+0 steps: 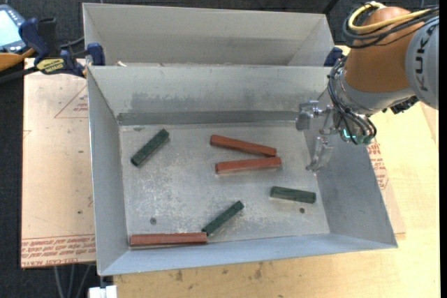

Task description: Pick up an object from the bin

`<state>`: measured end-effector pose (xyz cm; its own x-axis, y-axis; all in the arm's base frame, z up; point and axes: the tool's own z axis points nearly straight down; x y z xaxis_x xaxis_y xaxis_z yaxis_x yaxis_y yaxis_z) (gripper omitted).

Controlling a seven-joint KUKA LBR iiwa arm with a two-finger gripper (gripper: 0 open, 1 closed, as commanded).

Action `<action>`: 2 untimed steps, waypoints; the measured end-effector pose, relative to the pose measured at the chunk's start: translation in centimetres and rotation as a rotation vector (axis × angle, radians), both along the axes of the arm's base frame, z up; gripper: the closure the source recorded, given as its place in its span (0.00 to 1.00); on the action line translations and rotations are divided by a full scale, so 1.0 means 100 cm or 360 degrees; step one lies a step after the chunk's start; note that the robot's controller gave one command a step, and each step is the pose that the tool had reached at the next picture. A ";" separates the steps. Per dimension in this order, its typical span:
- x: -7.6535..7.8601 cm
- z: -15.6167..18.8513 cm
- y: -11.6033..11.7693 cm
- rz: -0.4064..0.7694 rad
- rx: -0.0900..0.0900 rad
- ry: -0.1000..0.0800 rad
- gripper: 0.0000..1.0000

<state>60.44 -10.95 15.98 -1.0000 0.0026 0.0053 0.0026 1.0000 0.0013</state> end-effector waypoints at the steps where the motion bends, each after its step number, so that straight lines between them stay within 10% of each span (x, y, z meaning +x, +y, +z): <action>1: -0.018 -0.092 0.100 0.0011 0.0005 -0.0010 0.00; 2: -0.015 -0.087 0.095 0.0003 0.0000 -0.0022 1.00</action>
Offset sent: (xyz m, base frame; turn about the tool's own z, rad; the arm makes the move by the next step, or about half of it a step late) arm -0.0183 0.0942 -0.0898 0.0002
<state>58.90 -1.41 7.30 -1.0000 0.0008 -0.0087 0.0008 1.0000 0.0014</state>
